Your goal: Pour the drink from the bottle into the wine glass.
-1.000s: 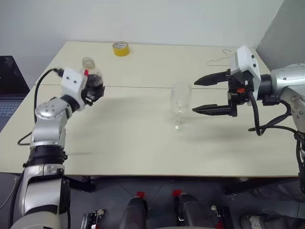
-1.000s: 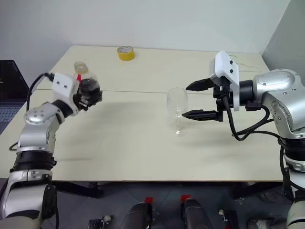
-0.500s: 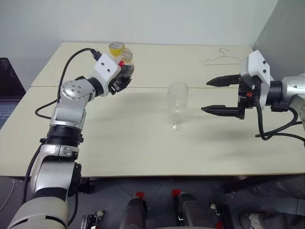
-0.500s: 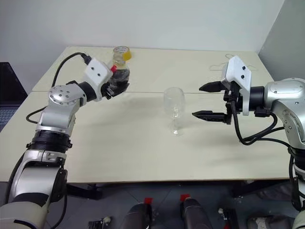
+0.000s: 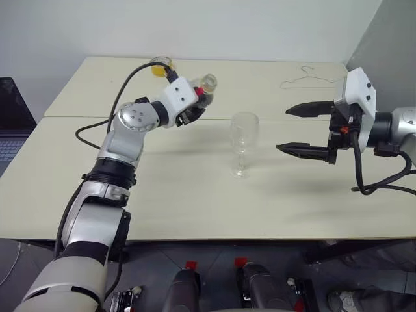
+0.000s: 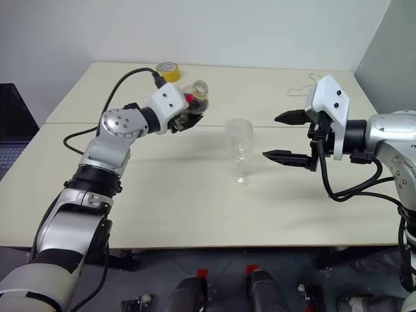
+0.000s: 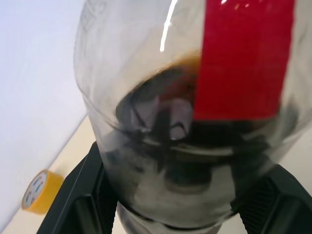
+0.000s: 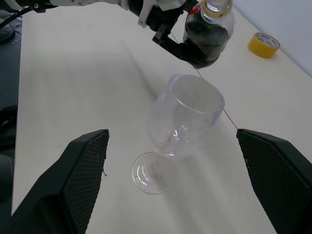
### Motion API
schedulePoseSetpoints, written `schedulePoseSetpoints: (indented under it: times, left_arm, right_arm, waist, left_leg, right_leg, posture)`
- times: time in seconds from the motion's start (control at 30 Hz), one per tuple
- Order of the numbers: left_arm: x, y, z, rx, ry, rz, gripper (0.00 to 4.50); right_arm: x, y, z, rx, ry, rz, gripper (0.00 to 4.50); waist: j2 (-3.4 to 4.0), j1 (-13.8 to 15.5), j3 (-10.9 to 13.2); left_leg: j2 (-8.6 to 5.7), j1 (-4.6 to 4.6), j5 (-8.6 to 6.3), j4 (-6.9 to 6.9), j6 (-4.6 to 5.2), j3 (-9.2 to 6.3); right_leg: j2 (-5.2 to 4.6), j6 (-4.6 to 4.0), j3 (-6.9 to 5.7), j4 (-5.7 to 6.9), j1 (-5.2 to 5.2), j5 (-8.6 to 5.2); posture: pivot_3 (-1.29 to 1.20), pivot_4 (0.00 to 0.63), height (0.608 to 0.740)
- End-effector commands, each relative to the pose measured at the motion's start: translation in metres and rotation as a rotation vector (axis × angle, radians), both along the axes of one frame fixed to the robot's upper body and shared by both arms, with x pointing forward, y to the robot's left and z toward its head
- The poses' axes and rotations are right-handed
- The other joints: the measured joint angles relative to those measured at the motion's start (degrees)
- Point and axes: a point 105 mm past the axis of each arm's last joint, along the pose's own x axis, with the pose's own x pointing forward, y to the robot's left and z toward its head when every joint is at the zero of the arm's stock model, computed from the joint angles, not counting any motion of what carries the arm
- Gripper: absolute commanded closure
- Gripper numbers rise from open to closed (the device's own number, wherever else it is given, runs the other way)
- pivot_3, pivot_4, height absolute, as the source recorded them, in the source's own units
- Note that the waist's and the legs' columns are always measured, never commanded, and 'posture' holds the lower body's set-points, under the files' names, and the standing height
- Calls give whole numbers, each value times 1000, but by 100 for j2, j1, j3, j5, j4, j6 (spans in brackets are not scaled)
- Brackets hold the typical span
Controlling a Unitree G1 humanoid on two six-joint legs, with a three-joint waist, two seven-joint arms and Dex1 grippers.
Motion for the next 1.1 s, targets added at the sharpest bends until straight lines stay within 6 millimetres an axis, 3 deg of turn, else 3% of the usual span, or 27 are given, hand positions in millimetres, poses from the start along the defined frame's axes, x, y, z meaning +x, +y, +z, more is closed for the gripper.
schedulePoseSetpoints:
  times: [0.03, 0.13, 0.37, 1.1]
  left_arm:
    - [-4, -20, 33, 16, -131, -56, 1411]
    - [-5, -34, 29, 54, -154, -87, 1411]
    - [-5, -45, 24, 108, -179, -113, 1411]
    - [0, -44, 17, 264, -281, -125, 1411]
  right_arm:
    - [-7, -1, 12, 10, -53, 0, 0]
    - [-8, -1, 10, 12, -51, -8, 0]
    - [-10, 0, 9, 18, -49, -17, 0]
    - [-12, 0, 9, 26, -46, -31, 0]
  waist:
    - [0, 0, 0]
    - [0, -3, 0]
    - [0, -12, 0]
    - [0, -5, 0]
  left_leg:
    - [-1, -2, 0, 1, 0, 0]
    - [-2, -2, 0, 1, 0, 0]
    - [-1, 0, 0, 1, 0, 0]
    - [-3, -1, 0, 4, 0, -1]
  right_leg:
    - [0, 1, 0, 0, -1, 0]
    - [0, 1, 1, 0, -1, 1]
    - [1, 1, 2, 3, -1, 0]
    - [1, 1, 2, 9, -1, 1]
  posture:
    - [0, 150, 740]
    - [0, 150, 740]
    - [0, 150, 740]
    - [0, 150, 740]
